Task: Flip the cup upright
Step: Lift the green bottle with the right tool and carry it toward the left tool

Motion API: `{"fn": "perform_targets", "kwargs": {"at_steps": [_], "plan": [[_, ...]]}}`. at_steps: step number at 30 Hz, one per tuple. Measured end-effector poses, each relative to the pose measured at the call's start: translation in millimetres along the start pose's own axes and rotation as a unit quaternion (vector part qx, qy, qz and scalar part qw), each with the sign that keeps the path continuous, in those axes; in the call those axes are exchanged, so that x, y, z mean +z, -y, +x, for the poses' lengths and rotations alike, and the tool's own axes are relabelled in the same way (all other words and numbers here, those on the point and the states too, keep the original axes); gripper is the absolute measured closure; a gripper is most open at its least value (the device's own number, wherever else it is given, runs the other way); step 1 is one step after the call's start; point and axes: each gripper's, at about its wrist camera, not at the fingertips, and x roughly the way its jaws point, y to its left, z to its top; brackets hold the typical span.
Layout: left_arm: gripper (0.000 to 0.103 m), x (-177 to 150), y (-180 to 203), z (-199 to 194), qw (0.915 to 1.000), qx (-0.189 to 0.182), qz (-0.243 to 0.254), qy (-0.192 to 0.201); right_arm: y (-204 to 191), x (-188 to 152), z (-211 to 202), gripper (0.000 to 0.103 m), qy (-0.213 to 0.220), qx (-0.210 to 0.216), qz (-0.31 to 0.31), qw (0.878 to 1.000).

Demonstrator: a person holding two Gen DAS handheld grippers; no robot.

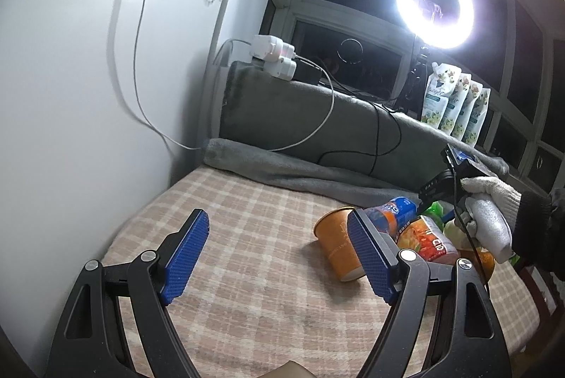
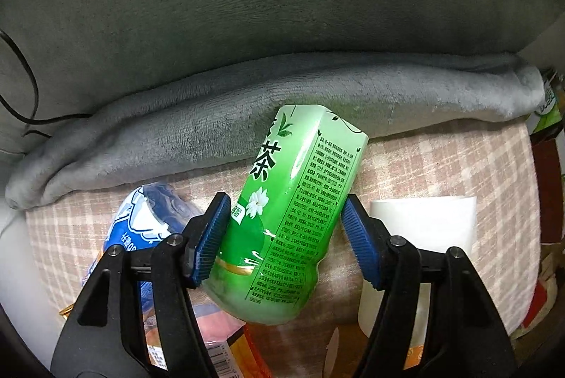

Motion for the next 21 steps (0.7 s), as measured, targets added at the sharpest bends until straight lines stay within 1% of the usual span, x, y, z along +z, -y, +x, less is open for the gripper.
{"fn": "perform_targets", "kwargs": {"at_steps": [5, 10, 12, 17, 20, 21], "plan": [[0.022, 2.6, -2.1, -1.4, 1.0000, 0.005, -0.001, 0.004, -0.5, 6.1, -7.2, 0.036, 0.017, 0.030, 0.010, 0.999], [0.022, 2.2, 3.9, -3.5, 0.9999, 0.004, 0.007, 0.006, -2.9, 10.4, -28.9, 0.036, 0.040, 0.057, 0.005, 0.998], [0.022, 2.5, 6.0, -4.7, 0.9999, 0.003, 0.010, 0.007, -1.3, 7.0, -36.4, 0.036, 0.049, 0.071, 0.006, 0.996], [0.022, 4.4, 11.0, -8.5, 0.9998, 0.000, 0.015, 0.010, -4.6, 13.8, -62.5, 0.036, 0.080, 0.103, 0.000, 0.991], [0.022, 5.8, 15.6, -12.0, 0.9997, 0.000, 0.021, 0.013, 11.1, 5.2, -79.1, 0.036, 0.094, 0.125, -0.002, 0.988], [0.022, 5.9, 16.5, -13.3, 0.9996, -0.001, 0.023, 0.014, 22.3, -4.8, -84.1, 0.036, 0.099, 0.132, -0.006, 0.986]]}}
